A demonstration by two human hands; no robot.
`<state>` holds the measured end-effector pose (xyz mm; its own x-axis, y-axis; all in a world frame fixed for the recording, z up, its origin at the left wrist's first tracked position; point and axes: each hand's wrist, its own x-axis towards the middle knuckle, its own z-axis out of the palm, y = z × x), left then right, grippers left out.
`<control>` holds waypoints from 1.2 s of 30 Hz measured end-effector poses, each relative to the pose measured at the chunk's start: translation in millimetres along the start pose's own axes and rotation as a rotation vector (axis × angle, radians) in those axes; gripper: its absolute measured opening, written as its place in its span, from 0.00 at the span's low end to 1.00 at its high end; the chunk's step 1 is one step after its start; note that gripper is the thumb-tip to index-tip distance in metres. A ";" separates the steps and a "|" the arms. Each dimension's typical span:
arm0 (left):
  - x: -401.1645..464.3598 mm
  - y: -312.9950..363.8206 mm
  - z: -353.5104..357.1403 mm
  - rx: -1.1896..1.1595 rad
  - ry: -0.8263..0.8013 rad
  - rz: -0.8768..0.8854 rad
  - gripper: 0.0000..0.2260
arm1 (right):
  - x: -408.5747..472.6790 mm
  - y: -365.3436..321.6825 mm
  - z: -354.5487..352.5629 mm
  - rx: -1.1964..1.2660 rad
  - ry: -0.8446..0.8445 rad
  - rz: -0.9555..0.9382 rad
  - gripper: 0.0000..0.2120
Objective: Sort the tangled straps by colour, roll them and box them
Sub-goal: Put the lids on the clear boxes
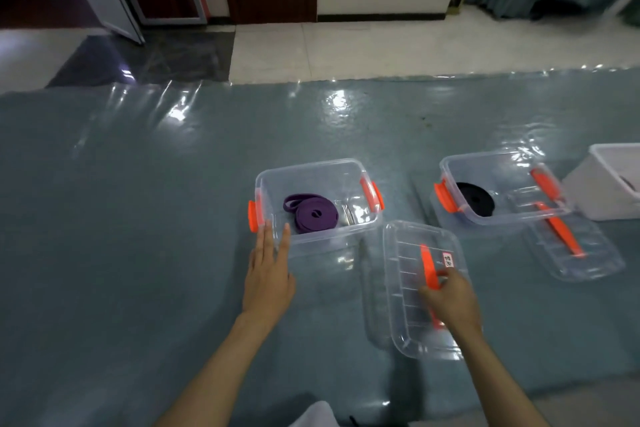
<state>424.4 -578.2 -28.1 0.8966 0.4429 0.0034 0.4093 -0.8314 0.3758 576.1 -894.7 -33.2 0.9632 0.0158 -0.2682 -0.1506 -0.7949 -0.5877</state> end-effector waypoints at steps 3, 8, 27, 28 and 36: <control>1.0 -0.2 -3.4 0.014 -0.029 -0.017 0.46 | -8.2 4.8 -4.5 0.046 0.036 -0.037 0.14; 2.7 -6.5 -4.7 0.014 -0.048 -0.001 0.46 | -6.7 -20.9 -9.5 0.063 0.032 -0.193 0.18; 90.7 -20.8 -22.5 -0.326 0.169 -0.326 0.26 | 68.0 -242.6 89.2 -0.490 -0.231 -0.917 0.21; 92.4 -20.6 -19.4 -0.329 0.179 -0.334 0.26 | 68.5 -244.3 95.5 -0.474 -0.250 -0.938 0.21; 97.3 -23.8 5.2 -0.835 0.244 -0.584 0.26 | 103.4 -200.9 85.0 -0.200 -0.038 -0.996 0.24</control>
<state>502.7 -517.0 -41.5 0.5003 0.8339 -0.2328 0.4376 -0.0116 0.8991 687.0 -681.8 -7.8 0.6221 0.7430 0.2470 0.7598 -0.4967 -0.4195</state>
